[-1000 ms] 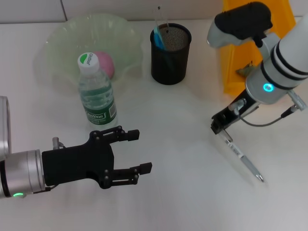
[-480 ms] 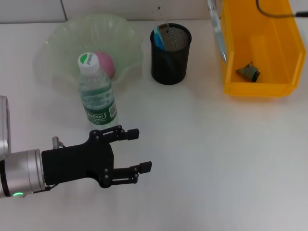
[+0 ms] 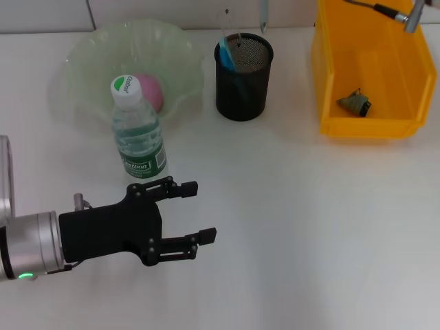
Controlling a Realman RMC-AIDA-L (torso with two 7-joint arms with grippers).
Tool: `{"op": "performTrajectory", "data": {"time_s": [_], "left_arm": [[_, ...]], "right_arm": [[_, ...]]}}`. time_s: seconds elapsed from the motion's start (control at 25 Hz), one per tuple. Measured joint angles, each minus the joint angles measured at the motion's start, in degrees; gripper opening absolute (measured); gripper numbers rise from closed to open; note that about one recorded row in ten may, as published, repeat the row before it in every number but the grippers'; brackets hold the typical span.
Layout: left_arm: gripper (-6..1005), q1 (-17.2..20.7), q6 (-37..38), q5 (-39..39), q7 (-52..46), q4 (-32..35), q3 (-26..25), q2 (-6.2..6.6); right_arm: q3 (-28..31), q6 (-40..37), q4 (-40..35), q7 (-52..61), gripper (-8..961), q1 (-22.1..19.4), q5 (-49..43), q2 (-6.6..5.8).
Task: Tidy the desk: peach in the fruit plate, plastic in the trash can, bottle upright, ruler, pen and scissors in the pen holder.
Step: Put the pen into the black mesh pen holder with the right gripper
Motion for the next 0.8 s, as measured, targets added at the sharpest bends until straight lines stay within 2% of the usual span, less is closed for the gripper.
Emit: {"op": "performTrajectory", "data": {"time_s": [0.04, 0.08, 0.12, 0.28, 0.56, 0.8], "left_arm": [[812, 0.0, 0.0, 0.0, 0.0, 0.0, 0.0, 0.0], [812, -0.1, -0.1, 0.0, 0.0, 0.0, 0.0, 0.0], [812, -0.1, -0.1, 0.0, 0.0, 0.0, 0.0, 0.0], [813, -0.2, -0.2, 0.0, 0.0, -0.1, 0.2, 0.01], [812, -0.5, -0.3, 0.0, 0.0, -0.7, 0.5, -0.06], [812, -0.5, -0.4, 0.0, 0.0, -0.8, 0.5, -0.08]], "right_arm": [[0.0, -0.3, 4.0, -7.4, 195, 0.3, 6.4, -0.02], [-0.1, -2.0, 11.0, -19.8, 195, 1.0, 17.7, -0.06], [-0.1, -2.0, 11.0, -19.8, 196, 1.0, 17.7, -0.06], [0.3, -5.8, 23.6, -36.1, 197, 3.7, 30.6, -0.13], [0.2, -6.4, 31.7, -44.8, 199, 7.7, 31.3, 0.16], [0.1, -6.1, 35.7, -46.1, 201, 9.9, 31.4, 0.23]]}}
